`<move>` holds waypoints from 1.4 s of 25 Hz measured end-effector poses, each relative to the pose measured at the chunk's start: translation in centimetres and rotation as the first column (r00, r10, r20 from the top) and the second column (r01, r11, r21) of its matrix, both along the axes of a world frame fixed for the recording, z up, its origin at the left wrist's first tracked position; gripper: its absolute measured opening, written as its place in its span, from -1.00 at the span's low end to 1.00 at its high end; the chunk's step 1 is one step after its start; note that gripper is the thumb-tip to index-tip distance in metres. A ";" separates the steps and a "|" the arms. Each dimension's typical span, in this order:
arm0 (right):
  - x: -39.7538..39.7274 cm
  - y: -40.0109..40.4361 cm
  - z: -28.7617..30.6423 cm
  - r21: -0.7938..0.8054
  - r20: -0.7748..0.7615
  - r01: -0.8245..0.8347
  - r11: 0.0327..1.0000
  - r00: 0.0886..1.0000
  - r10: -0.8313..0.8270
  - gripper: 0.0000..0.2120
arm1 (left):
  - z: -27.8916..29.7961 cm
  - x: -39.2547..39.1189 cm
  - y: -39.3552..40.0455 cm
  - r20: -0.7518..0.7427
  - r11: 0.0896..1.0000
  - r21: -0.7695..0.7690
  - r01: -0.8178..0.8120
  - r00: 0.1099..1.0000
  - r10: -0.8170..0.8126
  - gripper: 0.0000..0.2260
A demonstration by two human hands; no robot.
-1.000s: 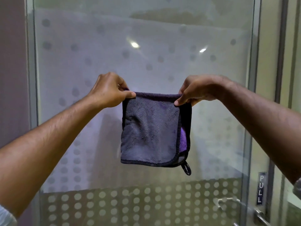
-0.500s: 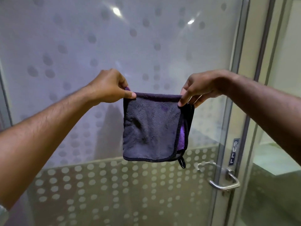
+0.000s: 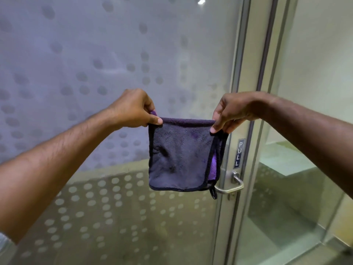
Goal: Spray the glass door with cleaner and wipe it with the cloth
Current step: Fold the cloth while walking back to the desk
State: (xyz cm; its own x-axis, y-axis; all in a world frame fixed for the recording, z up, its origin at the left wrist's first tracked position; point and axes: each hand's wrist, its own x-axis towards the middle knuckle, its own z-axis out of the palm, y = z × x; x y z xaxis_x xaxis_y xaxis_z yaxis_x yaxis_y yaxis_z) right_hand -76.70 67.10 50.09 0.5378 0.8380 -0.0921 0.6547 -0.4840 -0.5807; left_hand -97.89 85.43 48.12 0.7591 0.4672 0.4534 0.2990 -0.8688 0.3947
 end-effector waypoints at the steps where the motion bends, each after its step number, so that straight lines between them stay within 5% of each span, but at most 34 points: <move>1: 0.7 -1.3 -0.2 0.002 -0.002 0.009 1.000 1.000 -0.009 -0.87 | -0.1 1.0 -0.9 0.003 0.999 -0.048 0.022 1.000 -0.022 -0.82; 9: 8.9 -16.5 -2.2 0.051 -0.028 0.146 0.988 0.989 -0.145 -0.87 | -1.3 12.3 -12.4 -0.054 0.948 -0.270 0.166 0.981 -0.187 -0.83; 21: 19.8 -40.5 -5.8 0.077 -0.067 0.503 0.861 0.864 -0.499 -0.80 | -4.5 32.2 -31.1 -0.061 0.806 -0.358 0.472 0.849 -0.524 -0.87; 35: 31.6 -61.2 -10.6 -0.021 -0.081 0.853 0.522 0.519 -0.851 -0.89 | -10.6 58.3 -50.7 -0.103 0.455 -0.383 0.804 0.453 -0.886 -0.90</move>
State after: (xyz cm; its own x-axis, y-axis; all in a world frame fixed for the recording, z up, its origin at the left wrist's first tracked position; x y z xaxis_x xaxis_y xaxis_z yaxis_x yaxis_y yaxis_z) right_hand -45.14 5.93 39.49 0.9881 -0.0147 -0.1530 -0.1077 -0.7760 -0.6215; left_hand -39.56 34.73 37.47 0.8942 -0.4182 0.1594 -0.4105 -0.6244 0.6645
